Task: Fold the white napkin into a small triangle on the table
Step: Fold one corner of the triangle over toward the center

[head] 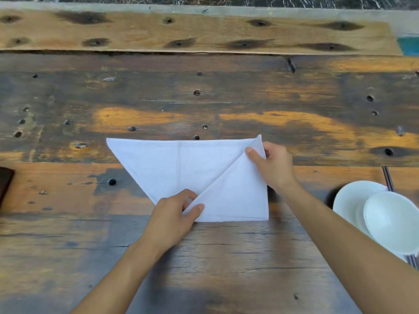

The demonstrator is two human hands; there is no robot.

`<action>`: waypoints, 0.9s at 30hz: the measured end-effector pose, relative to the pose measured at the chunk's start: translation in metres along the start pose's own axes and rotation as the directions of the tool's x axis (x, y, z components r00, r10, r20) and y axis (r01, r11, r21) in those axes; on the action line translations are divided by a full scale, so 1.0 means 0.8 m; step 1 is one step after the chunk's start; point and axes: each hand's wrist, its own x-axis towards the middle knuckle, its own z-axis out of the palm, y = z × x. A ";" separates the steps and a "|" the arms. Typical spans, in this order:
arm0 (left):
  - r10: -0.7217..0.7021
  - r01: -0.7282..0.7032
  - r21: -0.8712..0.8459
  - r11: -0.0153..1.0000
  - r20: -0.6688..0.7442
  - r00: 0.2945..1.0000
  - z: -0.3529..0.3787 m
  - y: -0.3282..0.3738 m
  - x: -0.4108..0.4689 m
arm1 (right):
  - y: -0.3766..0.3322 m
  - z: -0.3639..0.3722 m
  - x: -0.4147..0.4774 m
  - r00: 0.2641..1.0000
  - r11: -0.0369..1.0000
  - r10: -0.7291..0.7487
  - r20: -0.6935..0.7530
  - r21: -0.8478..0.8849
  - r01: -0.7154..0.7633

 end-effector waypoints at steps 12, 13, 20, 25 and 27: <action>-0.037 0.036 -0.009 0.999 -0.092 0.995 -0.002 -0.002 -0.010 | 0.000 0.002 0.017 0.998 0.983 -0.012 -0.059 -0.184 0.001; -0.052 0.049 -0.032 0.998 -0.081 0.995 -0.004 -0.004 -0.014 | 0.000 0.001 0.018 0.999 0.984 -0.008 -0.049 -0.178 0.000; -0.127 0.124 -0.067 0.990 -0.046 0.991 -0.002 -0.011 -0.042 | -0.001 -0.007 0.022 0.985 0.983 0.149 0.088 0.091 -0.157; -0.153 0.146 -0.097 0.984 -0.068 0.986 0.000 -0.013 -0.053 | 0.004 -0.016 0.024 0.988 0.986 0.147 0.054 -0.084 -0.142; -0.145 0.136 -0.083 0.987 -0.116 0.983 0.003 -0.014 -0.057 | 0.006 -0.018 0.020 0.993 0.984 0.120 0.017 -0.138 -0.117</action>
